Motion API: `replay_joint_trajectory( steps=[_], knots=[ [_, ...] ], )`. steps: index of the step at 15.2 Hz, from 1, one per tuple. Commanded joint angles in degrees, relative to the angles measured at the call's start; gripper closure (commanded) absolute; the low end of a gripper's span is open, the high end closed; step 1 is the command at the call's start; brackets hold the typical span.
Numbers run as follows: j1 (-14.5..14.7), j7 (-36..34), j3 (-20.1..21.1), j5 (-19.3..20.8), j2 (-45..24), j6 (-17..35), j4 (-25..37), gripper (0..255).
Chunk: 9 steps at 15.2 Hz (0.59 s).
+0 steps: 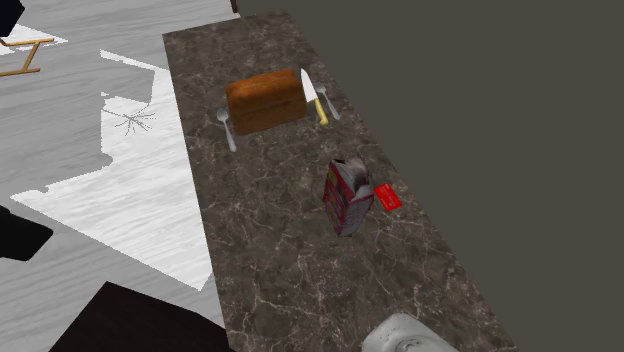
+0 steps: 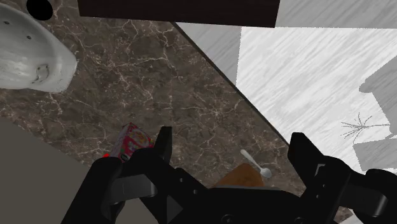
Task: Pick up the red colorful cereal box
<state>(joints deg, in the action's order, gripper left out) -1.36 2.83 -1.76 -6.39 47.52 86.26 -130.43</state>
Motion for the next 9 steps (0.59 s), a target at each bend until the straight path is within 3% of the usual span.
replay_joint_trajectory(
  steps=[1, 9],
  knots=[
    [0.00, 0.00, 0.00, 0.00, 0.00, 0.00, 0.00, 0],
    [1.42, 13.54, -5.32, 5.27, -13.08, 9.65, 0.46, 0]
  ],
)
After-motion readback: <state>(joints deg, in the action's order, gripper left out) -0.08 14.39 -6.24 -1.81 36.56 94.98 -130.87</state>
